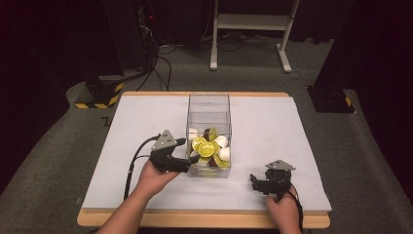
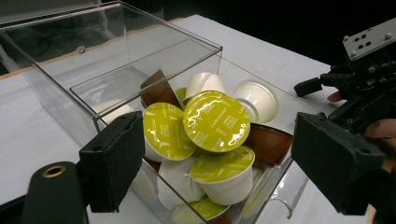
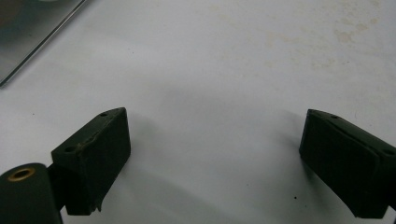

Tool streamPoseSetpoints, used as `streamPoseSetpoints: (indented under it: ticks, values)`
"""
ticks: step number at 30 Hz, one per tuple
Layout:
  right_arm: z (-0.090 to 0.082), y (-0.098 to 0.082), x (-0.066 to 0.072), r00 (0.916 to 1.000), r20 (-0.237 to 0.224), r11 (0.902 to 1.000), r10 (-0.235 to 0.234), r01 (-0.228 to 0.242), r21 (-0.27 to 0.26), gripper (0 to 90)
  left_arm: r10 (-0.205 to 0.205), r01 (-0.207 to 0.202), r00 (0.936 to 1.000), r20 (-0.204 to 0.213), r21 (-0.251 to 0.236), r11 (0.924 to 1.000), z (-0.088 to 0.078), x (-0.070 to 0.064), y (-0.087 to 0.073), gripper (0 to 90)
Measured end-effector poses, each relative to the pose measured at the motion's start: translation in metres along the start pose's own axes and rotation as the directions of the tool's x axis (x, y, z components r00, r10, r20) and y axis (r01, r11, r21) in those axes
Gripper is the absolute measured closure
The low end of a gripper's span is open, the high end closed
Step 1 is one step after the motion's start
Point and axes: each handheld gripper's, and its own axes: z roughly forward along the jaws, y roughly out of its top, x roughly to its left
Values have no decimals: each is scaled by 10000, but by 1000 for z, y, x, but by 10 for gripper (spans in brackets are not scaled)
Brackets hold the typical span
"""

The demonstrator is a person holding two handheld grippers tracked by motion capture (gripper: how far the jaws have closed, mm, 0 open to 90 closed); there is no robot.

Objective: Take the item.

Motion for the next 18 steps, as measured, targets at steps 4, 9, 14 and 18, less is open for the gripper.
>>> streamPoseSetpoints:
  ticks: [4, 9, 14, 18]
  values:
    - [0, 0, 0, 10000, 4, 10000, -3, 3, -1, 86, -92, 92, 9999, 44, 25, 10000, 5, -2, 1, 184]
    - [0, 0, 0, 10000, 12, 10000, -2, 2, -16, 87, 25, -27, 9999, 111, 163, 9999, 12, -3, 2, 184]
    - [0, 0, 0, 10000, 13, 10000, -5, 5, -14, 87, -8, 3, 9998, 180, 269, 9996, 18, -3, 0, 186]
    - [0, 0, 0, 10000, 10, 10000, 0, 0, -16, 87, -102, 97, 9998, 148, 350, 9993, 25, -3, -2, 187]
